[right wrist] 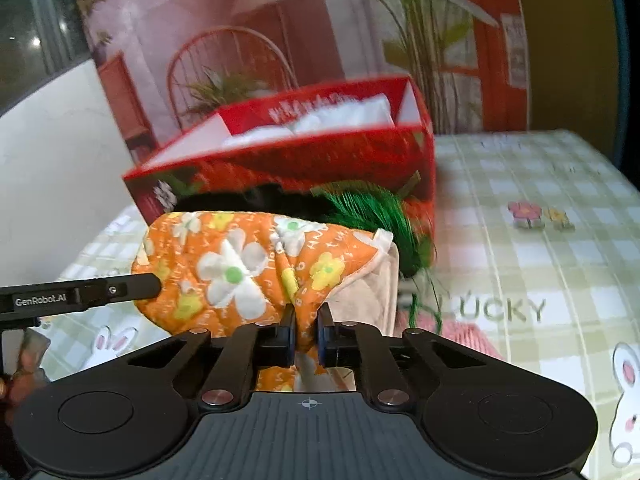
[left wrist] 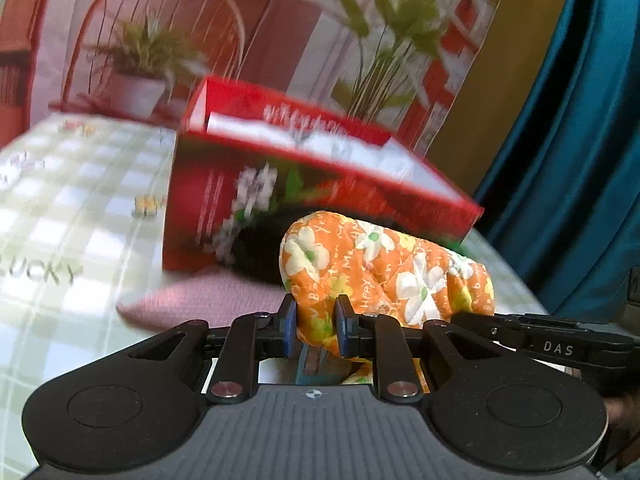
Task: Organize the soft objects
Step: 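Lift the orange pouch with both grippers, lower it into the box, open both, then move both grippers down to the wrapped bread packet, then grasp the wrapped bread packet with the left gripper while the right grasps it too, then carry the bread packet into the red box and open both grippers, then move both grippers down and grasp the green tassel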
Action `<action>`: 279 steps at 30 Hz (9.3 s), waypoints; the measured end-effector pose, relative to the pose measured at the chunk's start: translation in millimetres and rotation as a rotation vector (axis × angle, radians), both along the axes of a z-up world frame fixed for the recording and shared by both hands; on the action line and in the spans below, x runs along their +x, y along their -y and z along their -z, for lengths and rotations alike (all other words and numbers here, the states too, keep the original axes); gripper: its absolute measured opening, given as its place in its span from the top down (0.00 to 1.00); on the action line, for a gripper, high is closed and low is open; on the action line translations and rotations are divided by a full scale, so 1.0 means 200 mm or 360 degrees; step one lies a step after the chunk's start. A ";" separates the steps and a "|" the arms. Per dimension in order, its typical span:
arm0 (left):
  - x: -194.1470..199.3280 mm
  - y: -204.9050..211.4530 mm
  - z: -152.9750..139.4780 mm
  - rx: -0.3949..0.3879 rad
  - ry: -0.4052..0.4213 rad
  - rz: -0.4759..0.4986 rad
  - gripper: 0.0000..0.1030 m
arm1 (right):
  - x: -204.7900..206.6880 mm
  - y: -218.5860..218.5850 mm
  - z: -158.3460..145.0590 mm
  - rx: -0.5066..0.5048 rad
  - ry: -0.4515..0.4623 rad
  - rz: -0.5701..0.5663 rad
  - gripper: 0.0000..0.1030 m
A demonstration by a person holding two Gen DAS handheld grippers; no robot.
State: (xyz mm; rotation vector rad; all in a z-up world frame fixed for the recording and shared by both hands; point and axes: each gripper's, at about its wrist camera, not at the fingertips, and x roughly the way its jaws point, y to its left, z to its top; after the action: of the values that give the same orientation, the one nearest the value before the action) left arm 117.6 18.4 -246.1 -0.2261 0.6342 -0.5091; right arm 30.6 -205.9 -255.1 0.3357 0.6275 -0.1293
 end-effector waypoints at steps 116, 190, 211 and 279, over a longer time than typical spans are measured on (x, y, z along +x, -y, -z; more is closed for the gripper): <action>0.06 0.11 -0.09 0.0302 -0.0019 -0.0156 0.10 | 0.11 -0.19 -0.07 -0.0455 0.0146 -0.0258 0.43; 0.16 0.18 -0.40 -0.0030 0.0114 0.0166 0.47 | 0.25 -0.23 -0.37 -0.0510 0.0270 -0.0552 0.50; 0.71 0.14 -0.43 0.0183 -0.0021 -0.0031 0.46 | 0.98 -0.17 -0.36 -0.0363 0.0192 -0.0606 0.52; 0.24 0.39 -0.05 0.0105 -0.0159 0.0200 0.31 | 0.21 0.17 0.11 -0.0127 -0.0091 -0.0205 0.47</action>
State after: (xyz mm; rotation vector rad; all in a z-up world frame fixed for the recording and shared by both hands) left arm 165.0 -59.3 -236.8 -0.1508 0.7643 -0.5992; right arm 73.5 -239.5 -278.0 0.2143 0.6967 -0.0405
